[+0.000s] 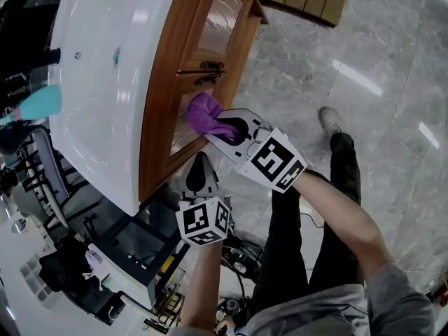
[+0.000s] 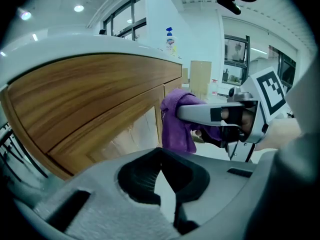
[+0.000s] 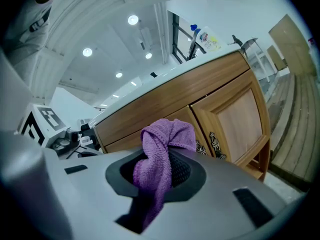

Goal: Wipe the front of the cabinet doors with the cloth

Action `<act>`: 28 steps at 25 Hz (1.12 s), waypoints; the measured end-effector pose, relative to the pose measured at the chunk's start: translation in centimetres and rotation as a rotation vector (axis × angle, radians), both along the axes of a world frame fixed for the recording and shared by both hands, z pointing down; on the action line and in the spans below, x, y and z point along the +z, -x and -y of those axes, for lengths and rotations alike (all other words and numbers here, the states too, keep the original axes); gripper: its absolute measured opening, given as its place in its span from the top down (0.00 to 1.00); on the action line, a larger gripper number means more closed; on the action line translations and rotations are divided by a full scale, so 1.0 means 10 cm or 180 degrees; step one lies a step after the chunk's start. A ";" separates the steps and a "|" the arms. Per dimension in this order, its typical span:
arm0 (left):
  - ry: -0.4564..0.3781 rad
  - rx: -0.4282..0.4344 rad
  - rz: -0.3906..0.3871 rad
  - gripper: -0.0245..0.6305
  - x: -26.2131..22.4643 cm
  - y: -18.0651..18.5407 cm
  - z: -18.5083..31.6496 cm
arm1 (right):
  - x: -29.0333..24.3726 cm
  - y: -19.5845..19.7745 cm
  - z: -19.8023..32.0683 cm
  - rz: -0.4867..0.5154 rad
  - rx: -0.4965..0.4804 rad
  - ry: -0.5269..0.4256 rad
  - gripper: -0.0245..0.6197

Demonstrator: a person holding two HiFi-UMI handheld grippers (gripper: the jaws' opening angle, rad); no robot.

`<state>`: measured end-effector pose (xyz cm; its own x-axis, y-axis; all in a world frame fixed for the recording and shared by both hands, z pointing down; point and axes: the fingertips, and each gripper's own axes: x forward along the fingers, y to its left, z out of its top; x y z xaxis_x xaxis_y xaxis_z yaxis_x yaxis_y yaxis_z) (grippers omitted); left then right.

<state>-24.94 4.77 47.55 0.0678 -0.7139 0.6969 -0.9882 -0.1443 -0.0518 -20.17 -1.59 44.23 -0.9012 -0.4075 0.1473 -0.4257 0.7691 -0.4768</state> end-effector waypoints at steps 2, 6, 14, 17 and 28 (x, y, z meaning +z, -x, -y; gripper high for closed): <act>0.0016 -0.0010 -0.0002 0.95 0.04 -0.02 0.00 | 0.06 -0.04 -0.04 -0.0021 -0.0021 0.0023 0.87; 0.0058 -0.0041 -0.0016 0.95 0.12 -0.04 0.00 | 0.14 -0.12 -0.07 -0.0037 -0.0033 0.0073 0.87; 0.0082 -0.0070 -0.0047 0.95 0.23 -0.01 0.02 | 0.59 -0.15 -0.23 -0.0207 -0.0106 0.0308 0.87; 0.0101 -0.0058 -0.0059 0.95 0.29 0.02 0.02 | 0.87 -0.11 -0.31 -0.0321 -0.0132 0.0433 0.87; 0.0194 0.0064 -0.0083 0.95 0.53 0.23 0.01 | 1.74 0.14 -0.47 -0.0616 -0.0122 0.0788 0.87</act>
<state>-27.20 4.67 52.83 0.1005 -0.6684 0.7370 -0.9859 -0.1663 -0.0164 -21.57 3.16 61.62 -0.8608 -0.3042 0.4080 -0.4997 0.6569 -0.5646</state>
